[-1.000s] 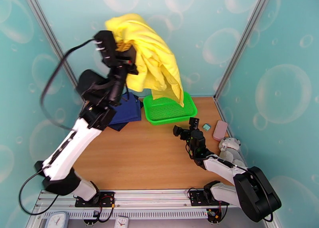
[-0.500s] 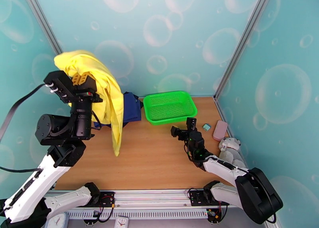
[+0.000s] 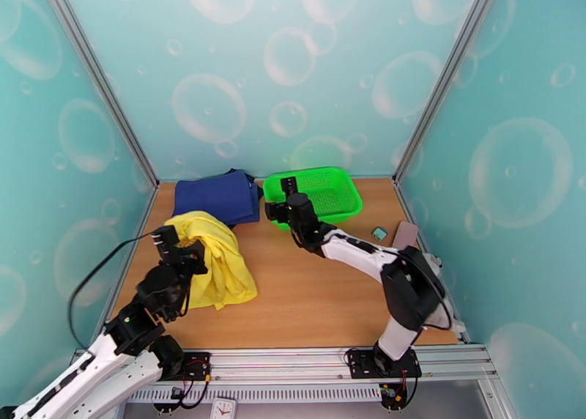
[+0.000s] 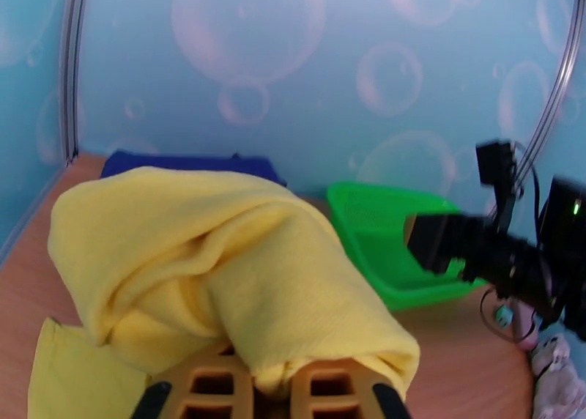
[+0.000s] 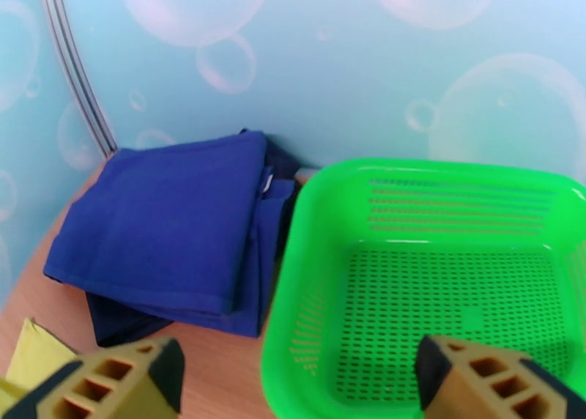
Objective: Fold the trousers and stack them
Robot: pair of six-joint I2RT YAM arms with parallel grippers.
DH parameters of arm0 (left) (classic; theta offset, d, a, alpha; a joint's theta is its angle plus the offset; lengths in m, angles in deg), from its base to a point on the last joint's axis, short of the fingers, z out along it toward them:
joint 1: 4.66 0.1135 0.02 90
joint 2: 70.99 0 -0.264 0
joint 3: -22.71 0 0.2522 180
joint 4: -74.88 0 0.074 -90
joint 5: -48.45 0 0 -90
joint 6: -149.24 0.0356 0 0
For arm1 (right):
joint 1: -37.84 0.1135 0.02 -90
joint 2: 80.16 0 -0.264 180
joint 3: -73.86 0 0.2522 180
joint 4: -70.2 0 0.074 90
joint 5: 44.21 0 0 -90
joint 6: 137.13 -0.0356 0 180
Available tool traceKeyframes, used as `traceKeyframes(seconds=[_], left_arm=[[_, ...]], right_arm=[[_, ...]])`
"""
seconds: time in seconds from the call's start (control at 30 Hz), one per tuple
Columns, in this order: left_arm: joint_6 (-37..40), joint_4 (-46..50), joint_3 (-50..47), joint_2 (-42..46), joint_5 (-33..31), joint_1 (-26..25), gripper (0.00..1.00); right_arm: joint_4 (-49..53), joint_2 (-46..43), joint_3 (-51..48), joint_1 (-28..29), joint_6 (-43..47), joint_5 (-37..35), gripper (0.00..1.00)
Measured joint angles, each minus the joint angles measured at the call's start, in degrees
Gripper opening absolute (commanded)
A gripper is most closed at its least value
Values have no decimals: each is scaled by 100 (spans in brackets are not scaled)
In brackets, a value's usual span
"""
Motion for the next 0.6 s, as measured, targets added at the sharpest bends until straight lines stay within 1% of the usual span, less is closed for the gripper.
traceKeyframes(seconds=[0.1, 0.2, 0.33, 0.37, 0.47, 0.53, 0.6], left_arm=[[-341, 221, -452, -2, 107, -70, 0], [-592, 302, -645, 315, 129, -131, 0], [-750, 291, -817, 848, 195, -205, 0], [-767, 289, -837, 909, 203, -219, 0], [-767, 271, -848, 918, 269, -221, 0], [-763, 251, -855, 905, 306, -221, 0], [-758, 201, -859, 879, 337, -221, 0]], right_arm=[[350, 710, 417, 192, 22, -426, 85], [717, 1180, 649, 284, 44, -739, 80], [1032, 1469, 1141, 216, 20, -986, 70], [1110, 1530, 1274, 181, 15, -1010, 65], [1325, 1668, 1580, 81, -52, -1075, 51], [1408, 1683, 1611, 26, -83, -1075, 42], [1504, 1683, 1609, -33, -129, -1093, 38]])
